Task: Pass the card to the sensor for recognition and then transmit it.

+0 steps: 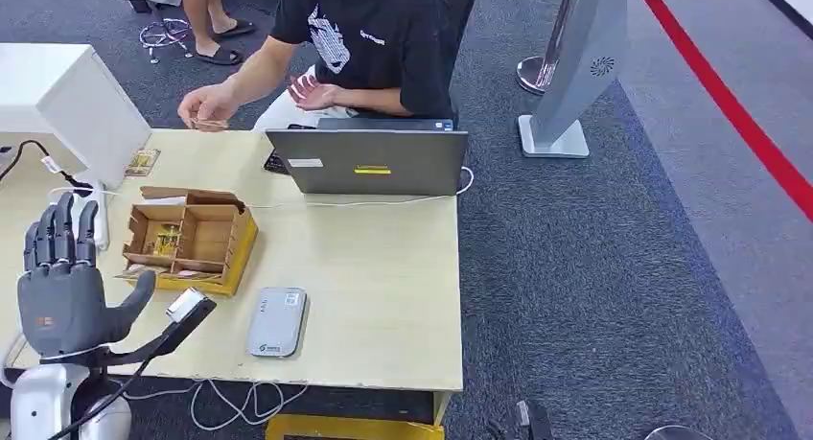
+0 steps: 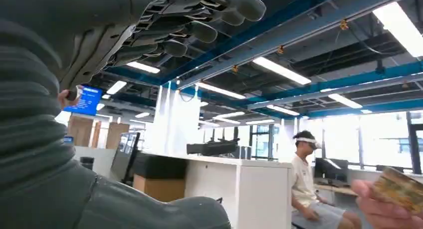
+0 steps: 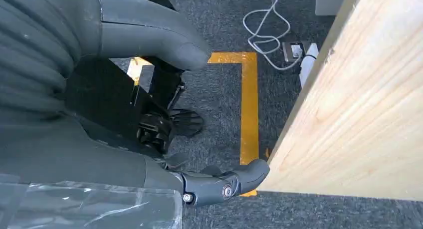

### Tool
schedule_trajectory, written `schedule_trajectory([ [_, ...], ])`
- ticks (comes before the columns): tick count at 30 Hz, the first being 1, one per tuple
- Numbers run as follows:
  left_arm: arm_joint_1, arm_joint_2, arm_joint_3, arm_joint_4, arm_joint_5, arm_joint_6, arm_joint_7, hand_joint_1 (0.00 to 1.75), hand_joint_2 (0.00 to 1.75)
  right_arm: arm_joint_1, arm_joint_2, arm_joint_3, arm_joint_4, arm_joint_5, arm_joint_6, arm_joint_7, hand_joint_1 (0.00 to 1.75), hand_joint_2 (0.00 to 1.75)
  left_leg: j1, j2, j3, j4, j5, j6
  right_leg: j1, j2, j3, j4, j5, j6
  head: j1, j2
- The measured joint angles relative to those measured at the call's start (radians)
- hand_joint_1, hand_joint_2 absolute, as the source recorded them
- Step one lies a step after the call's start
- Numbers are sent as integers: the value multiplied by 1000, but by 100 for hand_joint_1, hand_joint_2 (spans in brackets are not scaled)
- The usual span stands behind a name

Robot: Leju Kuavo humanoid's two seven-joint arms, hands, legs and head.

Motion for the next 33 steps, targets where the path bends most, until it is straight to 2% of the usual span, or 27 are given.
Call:
schedule_trajectory([
  [1, -50, 86, -26, 4, 29, -4, 14, 0, 175, -10, 3, 20, -3, 21, -16, 14, 0, 175, 1, 0, 0, -1, 1, -1, 1, 0, 0, 1, 0, 0, -1, 0],
  [2, -69, 129, -45, 8, 32, -4, 14, 0, 175, -16, 6, 29, -5, 27, -16, 14, 0, 175, 1, 0, 0, -1, 1, -1, 1, 0, 0, 2, 0, -1, -1, 0],
  [3, -73, 163, -67, 9, 33, -2, 14, 0, 175, -18, 9, 39, -5, 30, -15, 14, 0, 175, 0, 0, -2, -1, 1, -1, 0, 1, 0, 1, 0, -1, -1, 0],
  [5, -73, 173, -74, 9, 30, -2, 15, 0, 175, -19, 9, 43, -5, 33, -16, 14, 0, 175, 0, 0, -2, -1, 0, -1, 0, 1, -1, 1, 0, -1, 0, 0],
  [6, -75, 178, -76, 9, 15, -3, 25, 0, 0, -20, 9, 47, -5, 50, -26, 20, 0, 175, 0, 0, -2, -1, 0, -1, 0, 1, -2, 1, 0, -1, -1, 0],
  [8, -108, 205, -77, 27, 0, -33, 51, 0, 0, -26, 9, 70, -5, 117, -69, 52, 0, 175, 0, 0, -2, -1, 1, -1, 0, 0, -3, 1, 0, -1, -1, 0],
  [9, -147, 227, -77, 56, -14, -53, 62, 0, 175, -30, 9, 80, -5, 139, -79, 61, 0, 175, 1, -1, -3, -1, 1, -1, 1, -1, -3, 1, 0, -1, -1, 0],
  [12, -281, 298, -77, 181, -42, -84, 57, 0, 175, -50, 15, 93, -9, 154, -80, 87, 0, 175, 2, -2, -2, -2, 5, -4, 2, -2, -4, 2, 3, -4, -2, 0],
  [15, -365, 310, -82, 273, -64, -80, 54, 0, 175, -56, 17, 92, -14, 153, -70, 84, 0, 175, 2, 0, -3, -2, 6, -3, 2, 1, -2, 3, 4, -4, -2, 0],
  [20, -395, 308, -116, 354, -119, -41, 93, 0, 175, -55, 18, 83, -14, 151, -47, 63, 0, 175, 1, 1, -3, -2, 5, -3, 2, 3, -3, 2, 5, -4, -2, 0],
  [25, -405, 308, -132, 395, -136, -12, 99, 0, 175, -55, 18, 63, -14, 162, -43, 58, 0, 175, 1, 2, -4, -2, 5, -3, 2, 3, -5, 2, 4, -4, -2, 0],
  [26, -405, 308, -136, 399, -137, -9, 99, 51, 175, -55, 18, 60, -14, 167, -43, 58, 0, 175, 2, 2, -4, -2, 5, -3, 2, 3, -5, 2, 4, -4, -2, 0],
  [27, -405, 308, -140, 400, -138, -6, 99, 175, 175, -54, 18, 55, -14, 174, -43, 58, 0, 175, 2, 2, -4, -2, 5, -3, 2, 3, -5, 2, 4, -4, -2, 0],
  [33, -406, 307, -148, 404, -129, -1, 93, 175, 175, -53, 19, 35, -14, 189, -45, 57, 0, 175, 2, 2, -4, -2, 5, -3, 2, 3, -5, 2, 4, -4, -2, 0],
])
